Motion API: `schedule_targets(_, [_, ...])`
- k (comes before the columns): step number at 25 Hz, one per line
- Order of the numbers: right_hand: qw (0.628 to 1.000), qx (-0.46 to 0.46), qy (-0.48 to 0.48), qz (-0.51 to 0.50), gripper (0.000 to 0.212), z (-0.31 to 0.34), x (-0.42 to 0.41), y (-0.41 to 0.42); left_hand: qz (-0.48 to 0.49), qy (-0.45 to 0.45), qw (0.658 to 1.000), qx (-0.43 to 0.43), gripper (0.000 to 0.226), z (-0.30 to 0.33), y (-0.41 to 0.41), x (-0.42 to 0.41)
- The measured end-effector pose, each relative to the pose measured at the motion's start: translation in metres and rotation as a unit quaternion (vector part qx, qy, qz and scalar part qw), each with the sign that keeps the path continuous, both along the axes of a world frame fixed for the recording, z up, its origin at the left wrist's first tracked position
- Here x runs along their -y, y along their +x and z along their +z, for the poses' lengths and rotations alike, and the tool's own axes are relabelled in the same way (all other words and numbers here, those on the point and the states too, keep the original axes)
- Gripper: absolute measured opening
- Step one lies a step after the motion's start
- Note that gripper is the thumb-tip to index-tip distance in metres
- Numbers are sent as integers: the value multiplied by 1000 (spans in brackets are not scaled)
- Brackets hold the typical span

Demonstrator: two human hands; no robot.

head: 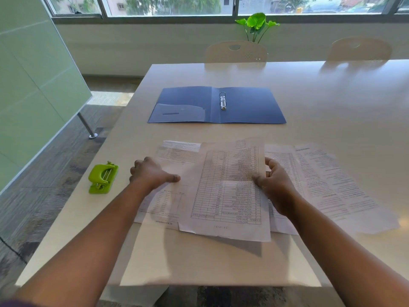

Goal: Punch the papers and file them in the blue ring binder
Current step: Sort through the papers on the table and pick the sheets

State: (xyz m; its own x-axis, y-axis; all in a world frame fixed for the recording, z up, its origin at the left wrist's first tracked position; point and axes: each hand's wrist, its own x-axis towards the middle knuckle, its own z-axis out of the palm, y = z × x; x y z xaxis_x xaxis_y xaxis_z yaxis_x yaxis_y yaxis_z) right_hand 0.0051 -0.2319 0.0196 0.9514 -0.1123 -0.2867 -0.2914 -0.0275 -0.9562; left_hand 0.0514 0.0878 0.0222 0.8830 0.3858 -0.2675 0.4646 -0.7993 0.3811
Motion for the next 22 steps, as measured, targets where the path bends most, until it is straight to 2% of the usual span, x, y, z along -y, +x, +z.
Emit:
schedule_targets(3, [1000,-8,-10,4,50,-2,-3,-2,12,-18,1000,-2,119,-3,2,-2])
schedule_targets(5, [1000,-9,-15,-2,51,-3,-3,-3,18,-26,999,-2,112,1,-1,-1])
schedule_targets(9, [1000,-7,-22,-2,51,-8,-3,-2,19,-109,994,-2,101,2,-3,-7])
schedule_targets(10, [1000,-8,-23,-2,50,-9,-3,-2,19,-135,991,9,92,3,-4,-9])
schedule_targets(12, [1000,-11,-19,-1,46,-9,-3,-1,16,-194,980,43,57,6,-7,-11])
schedule_targets(13, [1000,-14,-15,-1,43,-8,-2,0,17,-227,972,60,41,7,-8,-11])
schedule_targets(15, [1000,-22,-2,2,39,-8,-2,0,28,-306,949,72,25,8,-11,-13])
schedule_targets(18, [1000,-28,10,8,36,-4,-4,0,43,-421,903,70,22,10,-20,-13])
schedule_targets(22, [999,-12,16,26,33,-1,-16,1,74,-511,854,72,19,9,-30,-7])
